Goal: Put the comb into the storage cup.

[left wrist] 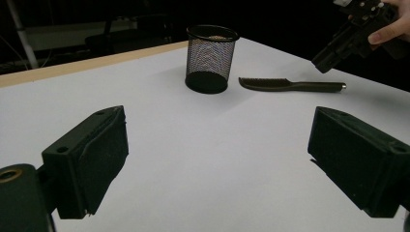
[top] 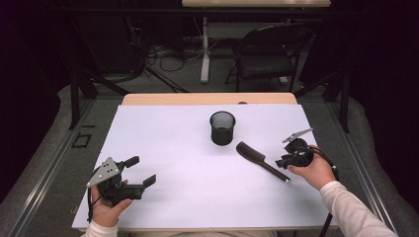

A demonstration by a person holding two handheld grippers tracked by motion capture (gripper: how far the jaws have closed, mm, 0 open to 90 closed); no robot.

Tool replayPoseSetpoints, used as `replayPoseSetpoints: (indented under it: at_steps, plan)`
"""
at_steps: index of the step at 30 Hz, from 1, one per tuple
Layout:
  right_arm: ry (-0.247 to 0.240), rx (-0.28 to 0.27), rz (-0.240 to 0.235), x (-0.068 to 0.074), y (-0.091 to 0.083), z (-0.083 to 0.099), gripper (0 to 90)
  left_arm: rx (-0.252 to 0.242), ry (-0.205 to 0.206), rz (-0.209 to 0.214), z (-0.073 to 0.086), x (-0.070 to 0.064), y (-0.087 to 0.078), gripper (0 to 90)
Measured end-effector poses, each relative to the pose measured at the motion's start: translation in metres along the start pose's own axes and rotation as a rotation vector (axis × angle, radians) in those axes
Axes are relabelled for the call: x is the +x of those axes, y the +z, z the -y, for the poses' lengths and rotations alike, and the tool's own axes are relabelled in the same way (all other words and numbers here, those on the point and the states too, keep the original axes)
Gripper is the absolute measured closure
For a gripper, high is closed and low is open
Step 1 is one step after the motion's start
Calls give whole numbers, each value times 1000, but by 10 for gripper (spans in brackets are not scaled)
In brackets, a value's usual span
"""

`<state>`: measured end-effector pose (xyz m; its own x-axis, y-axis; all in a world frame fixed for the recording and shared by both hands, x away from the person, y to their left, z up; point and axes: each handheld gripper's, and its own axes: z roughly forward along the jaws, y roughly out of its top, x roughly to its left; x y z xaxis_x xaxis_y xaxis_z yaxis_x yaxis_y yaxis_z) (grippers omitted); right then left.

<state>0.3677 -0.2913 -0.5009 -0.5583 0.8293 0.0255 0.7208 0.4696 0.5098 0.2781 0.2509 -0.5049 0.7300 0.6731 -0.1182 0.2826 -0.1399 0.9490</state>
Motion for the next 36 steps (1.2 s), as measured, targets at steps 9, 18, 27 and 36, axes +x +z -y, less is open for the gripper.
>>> replayPoseSetpoints:
  at_steps: [9,18,27,36]
  plan:
    - [-55,-96,36,0,-9,-2,510,5,1,0,0,0,0,73]
    - [-13,-80,27,2,-13,-2,401,5,2,0,0,0,0,73]
    - [-64,-72,41,4,-15,-2,283,6,4,0,0,-1,0,78]
    - [-98,-24,60,8,-12,-3,148,6,5,-2,0,-1,0,78]
